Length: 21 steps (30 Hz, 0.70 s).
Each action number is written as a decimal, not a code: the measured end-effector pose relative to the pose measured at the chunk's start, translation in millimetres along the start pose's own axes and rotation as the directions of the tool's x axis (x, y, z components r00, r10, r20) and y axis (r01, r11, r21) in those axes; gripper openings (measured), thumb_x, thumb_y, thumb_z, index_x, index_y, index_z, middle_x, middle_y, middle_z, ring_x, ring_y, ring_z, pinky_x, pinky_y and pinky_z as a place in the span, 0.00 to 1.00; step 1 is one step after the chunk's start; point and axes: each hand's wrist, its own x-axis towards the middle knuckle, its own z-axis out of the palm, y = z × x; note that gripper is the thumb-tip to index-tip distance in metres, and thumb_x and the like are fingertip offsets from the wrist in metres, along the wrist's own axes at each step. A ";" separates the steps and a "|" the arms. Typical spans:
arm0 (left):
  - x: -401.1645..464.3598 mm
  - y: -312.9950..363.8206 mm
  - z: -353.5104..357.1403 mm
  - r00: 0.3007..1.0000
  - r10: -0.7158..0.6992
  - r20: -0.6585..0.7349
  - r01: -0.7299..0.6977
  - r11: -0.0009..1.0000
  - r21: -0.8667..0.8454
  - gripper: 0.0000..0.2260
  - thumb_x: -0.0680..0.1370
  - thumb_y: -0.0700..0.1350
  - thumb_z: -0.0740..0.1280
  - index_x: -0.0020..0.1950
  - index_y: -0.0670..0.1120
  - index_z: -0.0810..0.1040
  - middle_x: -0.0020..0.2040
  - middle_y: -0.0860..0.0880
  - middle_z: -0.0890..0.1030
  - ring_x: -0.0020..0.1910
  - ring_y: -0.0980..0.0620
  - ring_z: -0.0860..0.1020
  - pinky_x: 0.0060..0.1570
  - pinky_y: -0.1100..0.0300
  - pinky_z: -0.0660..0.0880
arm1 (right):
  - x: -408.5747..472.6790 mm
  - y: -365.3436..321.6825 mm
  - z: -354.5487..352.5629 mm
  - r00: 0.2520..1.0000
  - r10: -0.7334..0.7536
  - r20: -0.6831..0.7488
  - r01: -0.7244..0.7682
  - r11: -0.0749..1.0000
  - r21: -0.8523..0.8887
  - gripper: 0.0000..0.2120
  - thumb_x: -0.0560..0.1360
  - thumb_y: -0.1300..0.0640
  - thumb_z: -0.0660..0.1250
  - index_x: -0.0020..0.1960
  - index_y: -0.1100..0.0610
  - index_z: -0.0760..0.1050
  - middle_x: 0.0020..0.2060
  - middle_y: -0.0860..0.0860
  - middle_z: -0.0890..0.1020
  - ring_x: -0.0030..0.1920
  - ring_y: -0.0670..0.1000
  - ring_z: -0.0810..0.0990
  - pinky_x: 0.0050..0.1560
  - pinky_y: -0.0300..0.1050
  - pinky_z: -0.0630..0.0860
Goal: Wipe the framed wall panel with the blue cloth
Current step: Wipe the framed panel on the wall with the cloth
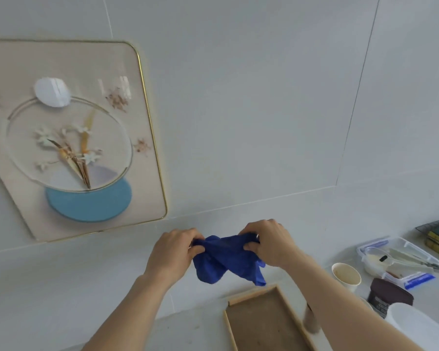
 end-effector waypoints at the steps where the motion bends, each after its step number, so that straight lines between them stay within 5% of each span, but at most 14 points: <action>1: -3.1 -3.7 -12.2 1.000 0.002 -0.020 -0.003 1.000 -0.005 0.08 0.83 0.50 0.67 0.60 0.57 0.83 0.53 0.57 0.86 0.53 0.54 0.82 0.49 0.62 0.74 | 0.8 -10.7 -4.6 1.000 -0.009 -0.019 0.009 1.000 0.027 0.15 0.76 0.59 0.69 0.58 0.45 0.84 0.44 0.46 0.86 0.47 0.52 0.81 0.51 0.50 0.81; 5: -16.8 -21.8 -58.3 0.993 0.007 -0.115 -0.016 0.997 -0.070 0.07 0.82 0.51 0.69 0.58 0.58 0.83 0.49 0.60 0.84 0.48 0.57 0.80 0.45 0.67 0.71 | 1.4 -58.3 -16.7 0.994 0.004 -0.105 0.032 0.939 0.344 0.14 0.75 0.61 0.74 0.58 0.49 0.82 0.39 0.49 0.83 0.40 0.49 0.81 0.44 0.43 0.79; 11: -29.1 -37.1 -120.7 0.934 0.065 -0.351 -0.163 0.953 -0.255 0.04 0.79 0.49 0.72 0.49 0.57 0.79 0.47 0.64 0.80 0.51 0.63 0.78 0.48 0.69 0.71 | -0.4 -142.1 -28.8 0.989 0.051 -0.137 0.096 0.486 0.869 0.05 0.77 0.63 0.75 0.49 0.60 0.78 0.41 0.55 0.88 0.43 0.55 0.86 0.46 0.50 0.83; 16: -30.8 -33.8 -160.3 0.844 0.077 -0.530 -0.307 0.881 -0.361 0.09 0.77 0.45 0.75 0.46 0.59 0.79 0.63 0.66 0.75 0.66 0.74 0.70 0.60 0.79 0.64 | 0.0 -204.6 -29.1 0.994 0.045 -0.103 0.096 0.139 0.986 0.08 0.81 0.58 0.72 0.56 0.61 0.82 0.51 0.60 0.89 0.48 0.55 0.87 0.45 0.49 0.85; 21: -29.3 -33.2 -167.9 0.835 0.010 -0.551 -0.335 0.803 -0.493 0.06 0.77 0.44 0.76 0.46 0.53 0.81 0.56 0.71 0.83 0.59 0.67 0.80 0.58 0.69 0.74 | -4.6 -249.6 -14.8 0.995 -0.085 0.047 -0.058 -0.127 0.990 0.18 0.83 0.44 0.65 0.52 0.55 0.88 0.50 0.57 0.90 0.50 0.53 0.90 0.40 0.46 0.86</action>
